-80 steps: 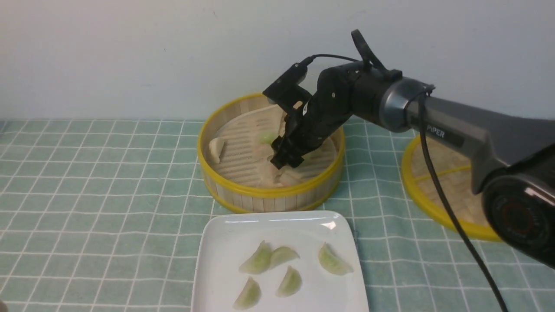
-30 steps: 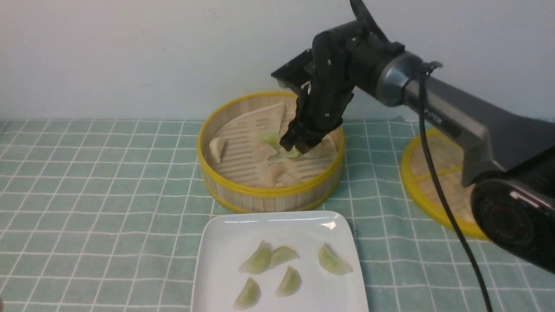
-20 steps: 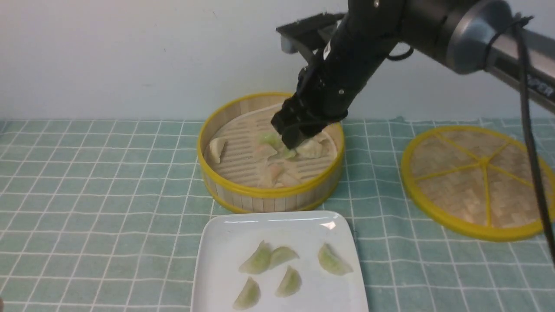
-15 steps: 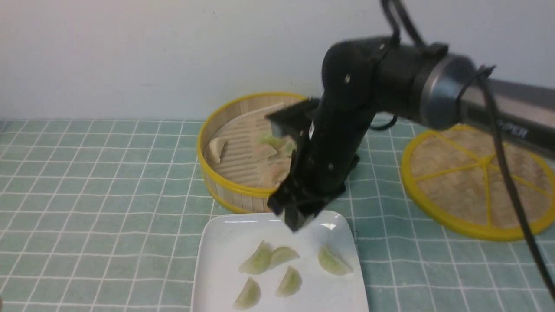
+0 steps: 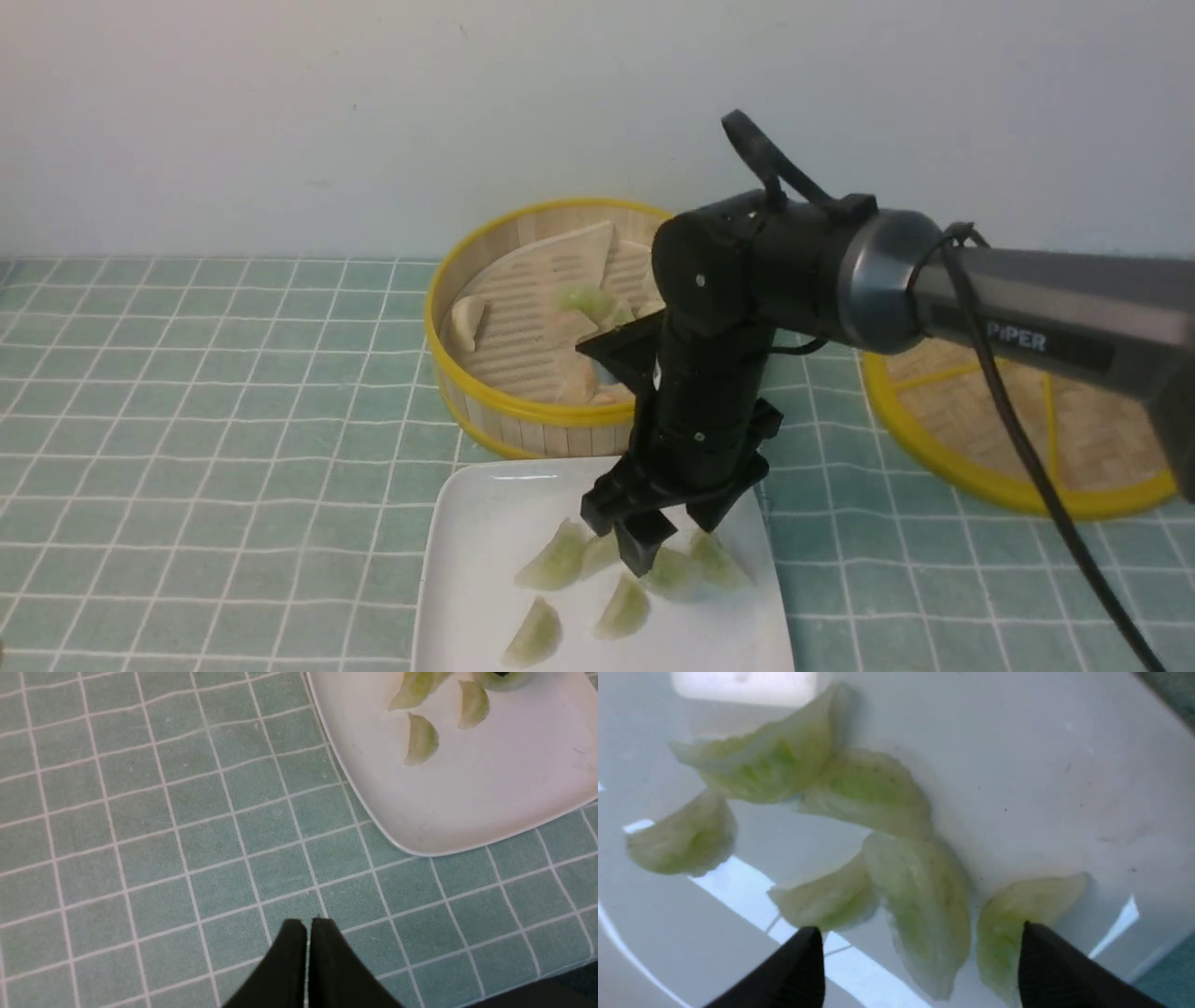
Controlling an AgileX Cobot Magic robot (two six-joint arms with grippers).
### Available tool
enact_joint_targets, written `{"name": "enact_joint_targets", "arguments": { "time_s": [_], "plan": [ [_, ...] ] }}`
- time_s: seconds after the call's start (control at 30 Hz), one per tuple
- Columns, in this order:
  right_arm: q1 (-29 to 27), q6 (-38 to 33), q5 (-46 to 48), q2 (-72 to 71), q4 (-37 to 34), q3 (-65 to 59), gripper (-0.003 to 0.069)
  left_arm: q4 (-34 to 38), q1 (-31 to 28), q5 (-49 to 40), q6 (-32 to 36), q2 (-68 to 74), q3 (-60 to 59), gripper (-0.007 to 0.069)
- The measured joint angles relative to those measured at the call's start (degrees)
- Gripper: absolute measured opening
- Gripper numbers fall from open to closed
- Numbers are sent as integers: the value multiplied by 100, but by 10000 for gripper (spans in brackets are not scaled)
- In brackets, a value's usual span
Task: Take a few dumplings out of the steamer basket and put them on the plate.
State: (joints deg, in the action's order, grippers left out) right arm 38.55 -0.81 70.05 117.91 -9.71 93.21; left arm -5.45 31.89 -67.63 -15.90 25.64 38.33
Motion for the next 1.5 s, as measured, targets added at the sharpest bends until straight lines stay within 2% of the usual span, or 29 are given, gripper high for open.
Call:
{"name": "enact_joint_targets", "arguments": {
  "time_s": [0.13, 0.2, 0.3, 0.33, 0.47, 0.63, 0.67, 0.83, 0.87, 0.9, 0.97, 1.07, 1.2, 1.5],
  "plan": [
    [0, 81, 5, -655, 0, -22, 473, 0, 0, 0, 0, 0, 0, -6],
    [0, 130, 5, -1181, 5, -101, 412, 0, 0, 0, 0, 0, 0, -6],
    [0, 160, 33, -2350, 154, -434, 242, 0, 0, 100, 0, 0, 0, -6],
    [0, 167, 51, -2787, 251, -588, 143, 0, 0, 197, 0, 0, 0, -6],
    [0, 279, -47, -4230, 626, -1303, 9, -2, 0, 674, 0, 0, 0, -6],
    [0, 424, -939, -5790, 1062, -2347, -13, -12, 0, 1305, 0, 0, 0, -6],
    [0, 472, -1483, -6672, 1285, -2938, -13, -17, 0, 1533, 0, 0, 0, -6],
    [0, 696, -3192, -8964, 1695, -4794, -13, -17, 0, 1998, 0, 0, 0, -6],
    [0, 708, -3338, -9061, 1714, -4869, -13, -17, 0, 2008, 0, 0, 0, -6],
    [0, 874, -3856, -9831, 1890, -5446, -13, -17, 0, 2036, 0, 0, 0, -6],
    [0, 1176, -4272, -10730, 2163, -6054, -13, -17, 0, 2036, 0, 0, 0, -6],
    [0, 1684, -4374, -11656, 2566, -6566, -14, -17, 0, 2036, 0, 0, 0, -6],
    [0, 2249, -4257, -11869, 2889, -6810, -14, 3, -1, 2104, 0, 5, -17, -6],
    [0, 2424, -4282, -11869, 2913, -6839, -15, 2, -1, 2104, 0, -82, -40, -6]
  ]
}}
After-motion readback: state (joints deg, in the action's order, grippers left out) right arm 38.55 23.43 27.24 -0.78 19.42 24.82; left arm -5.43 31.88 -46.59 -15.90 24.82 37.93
